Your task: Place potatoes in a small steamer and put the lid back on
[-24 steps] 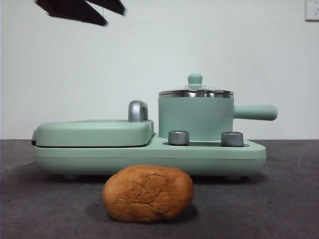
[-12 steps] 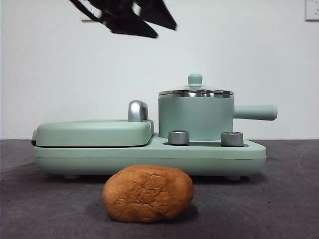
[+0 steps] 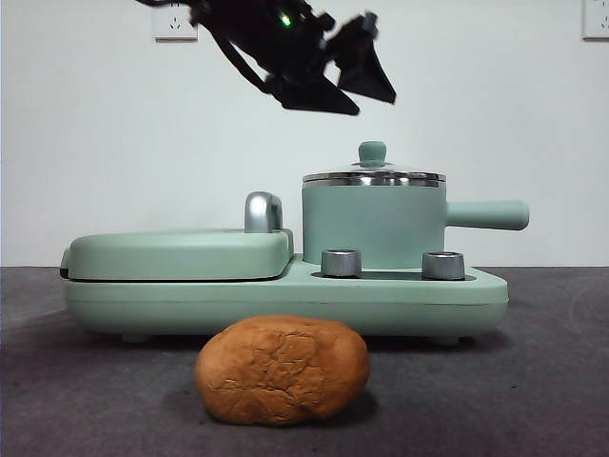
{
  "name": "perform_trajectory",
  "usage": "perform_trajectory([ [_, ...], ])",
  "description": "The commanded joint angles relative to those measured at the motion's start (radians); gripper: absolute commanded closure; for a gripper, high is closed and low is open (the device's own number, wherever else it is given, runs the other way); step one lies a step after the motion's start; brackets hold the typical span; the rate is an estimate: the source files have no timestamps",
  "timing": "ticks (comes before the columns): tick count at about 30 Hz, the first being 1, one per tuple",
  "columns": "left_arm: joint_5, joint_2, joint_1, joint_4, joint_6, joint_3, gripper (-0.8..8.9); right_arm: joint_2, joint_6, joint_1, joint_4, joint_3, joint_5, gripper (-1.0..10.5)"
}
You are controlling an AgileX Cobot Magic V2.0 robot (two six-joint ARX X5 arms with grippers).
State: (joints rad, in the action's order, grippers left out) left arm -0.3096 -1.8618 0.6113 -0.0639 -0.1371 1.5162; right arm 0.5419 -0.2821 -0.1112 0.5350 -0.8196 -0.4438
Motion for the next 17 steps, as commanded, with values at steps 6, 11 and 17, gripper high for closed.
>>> perform_trajectory([
  [6, 0.002, -0.098, 0.003, -0.093, 0.008, 0.041, 5.02, 0.006, 0.013, -0.004, -0.01, -0.014, 0.005, 7.2],
  [11, 0.002, -0.117, -0.003, -0.09, 0.008, 0.041, 5.02, 0.006, 0.013, -0.004, -0.011, -0.014, 0.008, 7.2],
  [17, 0.002, -0.134, -0.008, -0.082, 0.008, 0.041, 5.03, 0.012, 0.013, -0.004, -0.01, -0.014, 0.008, 7.2],
])
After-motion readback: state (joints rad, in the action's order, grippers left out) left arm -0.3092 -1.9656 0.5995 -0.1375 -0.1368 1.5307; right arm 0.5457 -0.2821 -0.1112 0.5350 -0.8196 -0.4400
